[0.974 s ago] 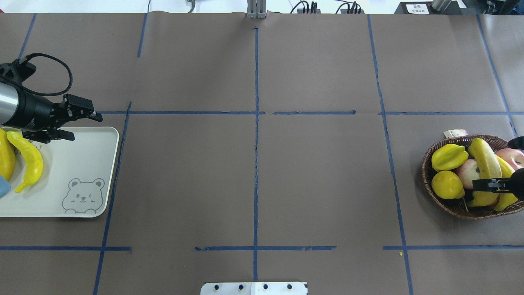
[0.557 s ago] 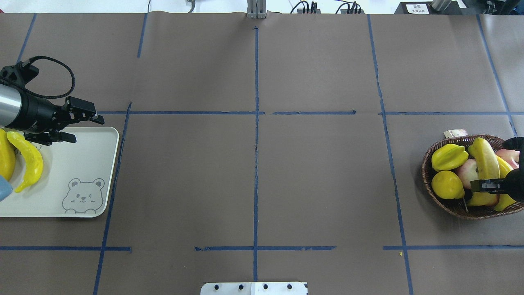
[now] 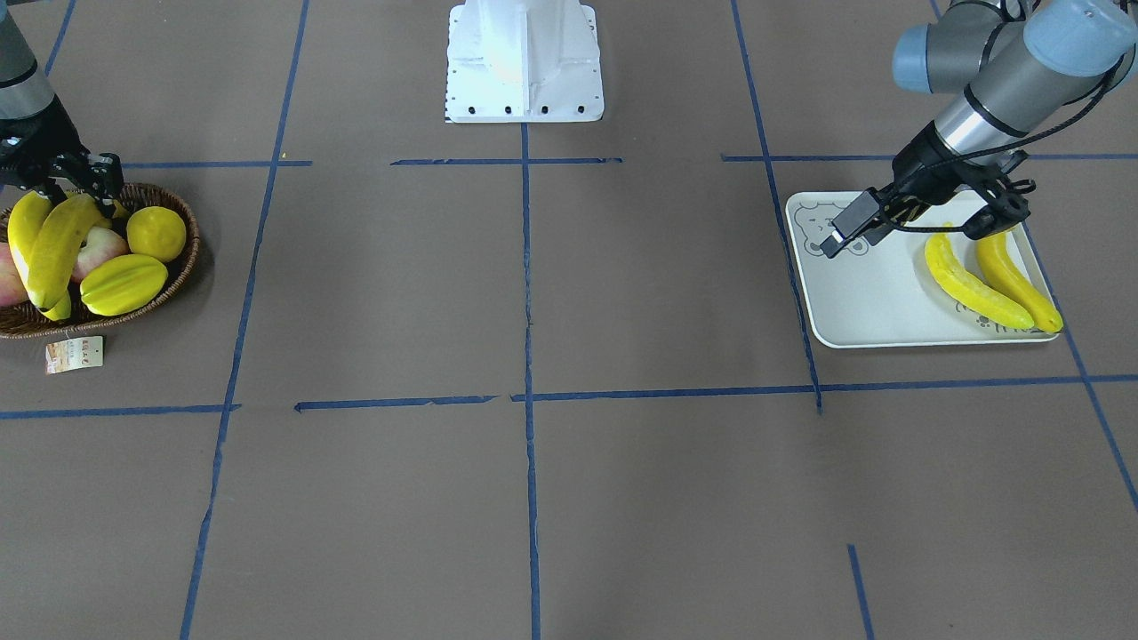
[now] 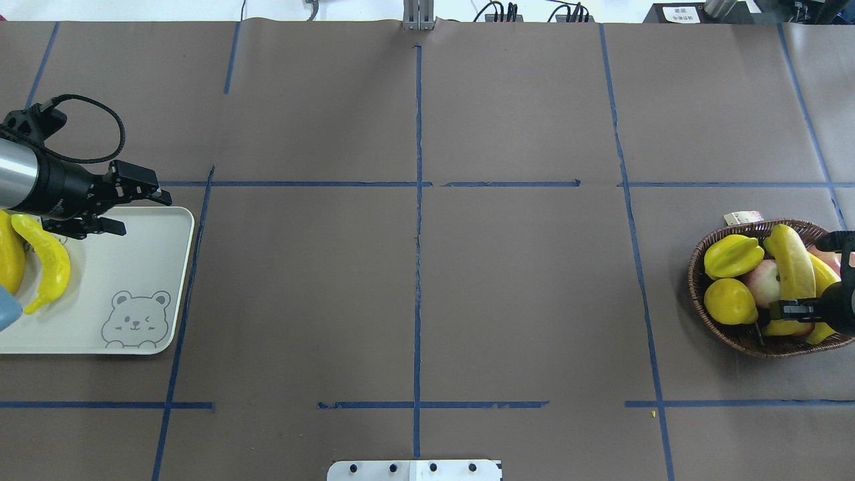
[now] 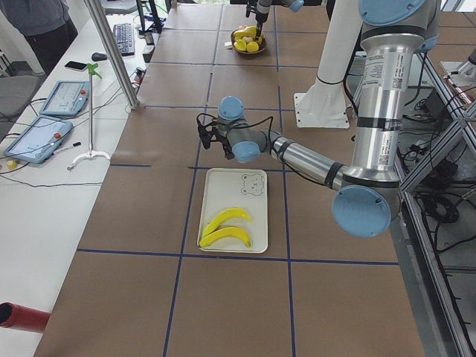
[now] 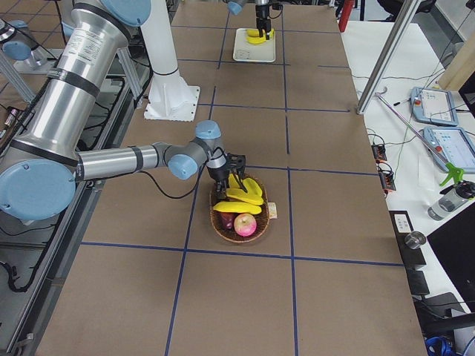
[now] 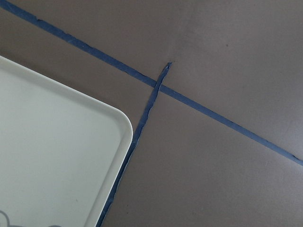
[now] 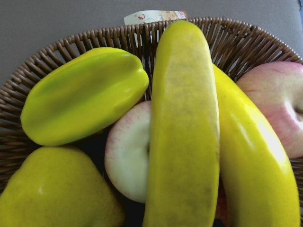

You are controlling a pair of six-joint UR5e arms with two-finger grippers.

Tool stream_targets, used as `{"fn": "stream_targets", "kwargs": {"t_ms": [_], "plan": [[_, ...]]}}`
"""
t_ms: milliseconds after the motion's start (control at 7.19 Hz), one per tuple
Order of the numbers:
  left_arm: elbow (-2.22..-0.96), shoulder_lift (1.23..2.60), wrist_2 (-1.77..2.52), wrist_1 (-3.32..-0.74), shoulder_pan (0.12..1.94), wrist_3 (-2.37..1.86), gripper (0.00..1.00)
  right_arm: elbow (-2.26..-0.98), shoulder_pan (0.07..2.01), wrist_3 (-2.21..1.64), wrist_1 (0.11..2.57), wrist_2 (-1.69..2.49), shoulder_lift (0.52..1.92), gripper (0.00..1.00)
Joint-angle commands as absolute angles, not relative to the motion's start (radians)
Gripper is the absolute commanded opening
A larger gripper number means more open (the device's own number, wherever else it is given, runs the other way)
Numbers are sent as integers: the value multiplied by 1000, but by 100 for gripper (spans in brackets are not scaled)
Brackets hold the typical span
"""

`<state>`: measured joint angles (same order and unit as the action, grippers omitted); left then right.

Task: Transfer all bananas from basket to plate

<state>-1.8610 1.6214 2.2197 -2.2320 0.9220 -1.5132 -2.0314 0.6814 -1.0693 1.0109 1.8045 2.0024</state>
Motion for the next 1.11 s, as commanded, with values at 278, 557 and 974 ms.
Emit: {"fn": "stream_targets", "kwargs": {"t_ms": [278, 557, 974], "plan": [[-1864, 1621, 2220, -2232, 922, -1514, 100, -2013, 673, -1069, 1014, 1804, 1982, 16], [-1864, 1621, 2220, -2230, 922, -1514, 100, -2029, 684, -1055, 1014, 1809, 1989, 7], [-1861, 1621, 2220, -2230, 920, -1514, 100, -2144, 739, -1031, 1140, 1851, 1997, 1]]}}
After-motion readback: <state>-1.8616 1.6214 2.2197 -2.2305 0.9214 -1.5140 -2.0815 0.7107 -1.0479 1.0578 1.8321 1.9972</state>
